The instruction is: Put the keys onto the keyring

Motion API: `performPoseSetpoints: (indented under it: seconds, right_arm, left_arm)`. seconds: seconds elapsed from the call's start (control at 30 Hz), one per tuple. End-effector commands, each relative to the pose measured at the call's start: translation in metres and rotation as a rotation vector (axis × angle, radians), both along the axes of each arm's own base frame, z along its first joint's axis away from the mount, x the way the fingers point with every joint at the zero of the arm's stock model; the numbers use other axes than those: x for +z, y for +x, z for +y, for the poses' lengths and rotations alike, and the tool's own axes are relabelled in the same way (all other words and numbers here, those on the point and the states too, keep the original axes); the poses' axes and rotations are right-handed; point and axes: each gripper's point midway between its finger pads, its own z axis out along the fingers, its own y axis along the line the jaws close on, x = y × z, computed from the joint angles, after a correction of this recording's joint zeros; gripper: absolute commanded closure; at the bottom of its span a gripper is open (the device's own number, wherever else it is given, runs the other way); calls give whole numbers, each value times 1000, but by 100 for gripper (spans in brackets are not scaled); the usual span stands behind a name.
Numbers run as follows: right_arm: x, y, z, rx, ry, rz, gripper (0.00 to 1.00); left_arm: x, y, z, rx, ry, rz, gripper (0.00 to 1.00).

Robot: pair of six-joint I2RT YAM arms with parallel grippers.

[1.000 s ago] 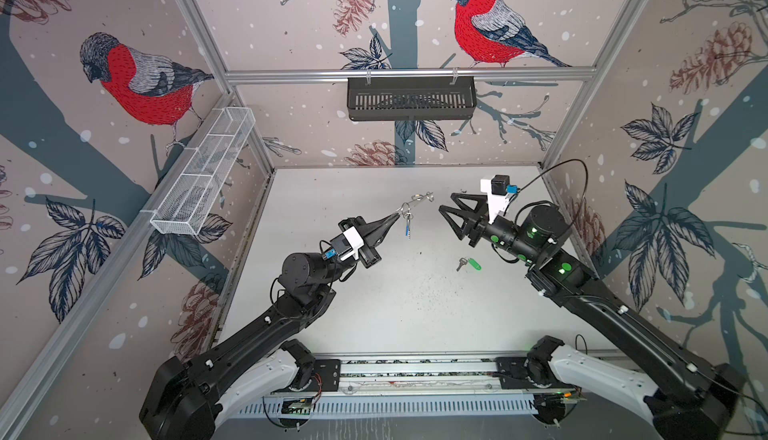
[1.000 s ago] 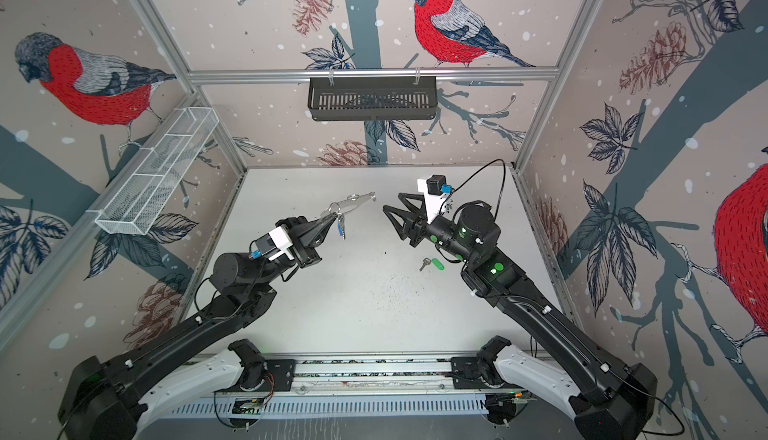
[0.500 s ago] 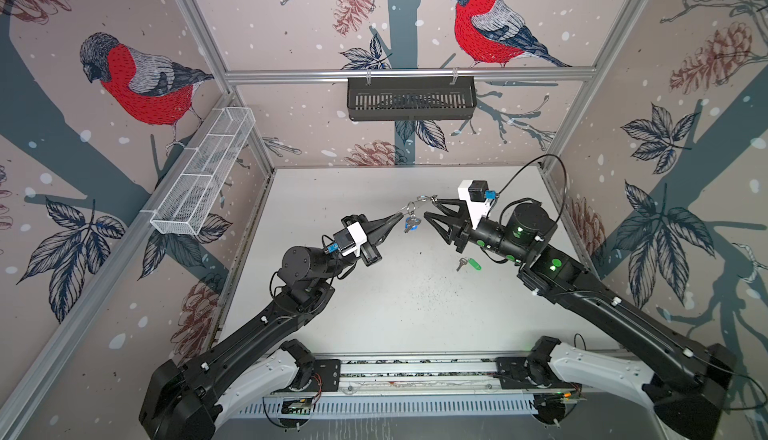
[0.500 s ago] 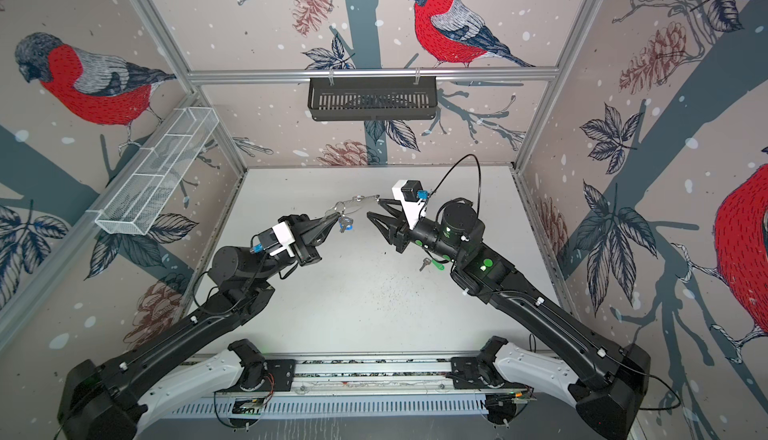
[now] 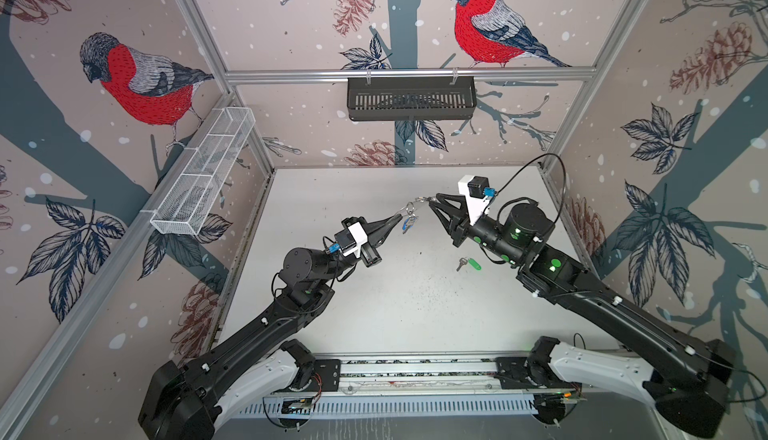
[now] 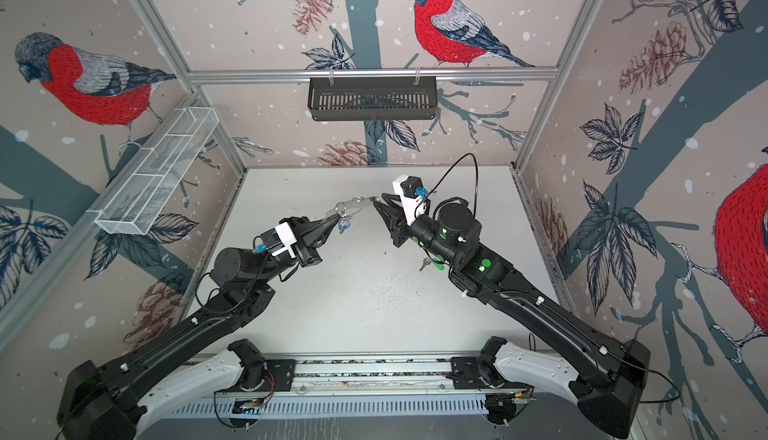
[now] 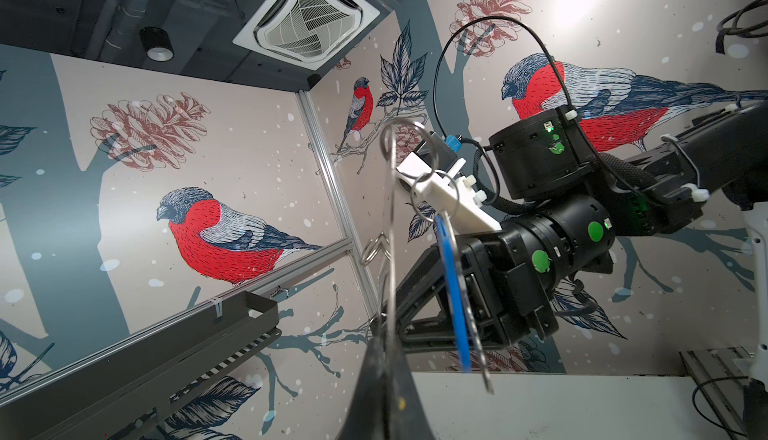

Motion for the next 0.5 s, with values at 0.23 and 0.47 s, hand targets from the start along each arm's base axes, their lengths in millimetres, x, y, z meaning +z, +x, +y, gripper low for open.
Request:
performPoseSetpoints:
  seconds: [0.23,0.47]
  right_arm:
    - [5,4,3,-46,-15,-24,78]
    - [5,6,3,-96,-38,-40,86]
  left_arm:
    - [7,-8,3,-22,-26,-24,100]
    - [4,-8,4,-22,-27,-15,100]
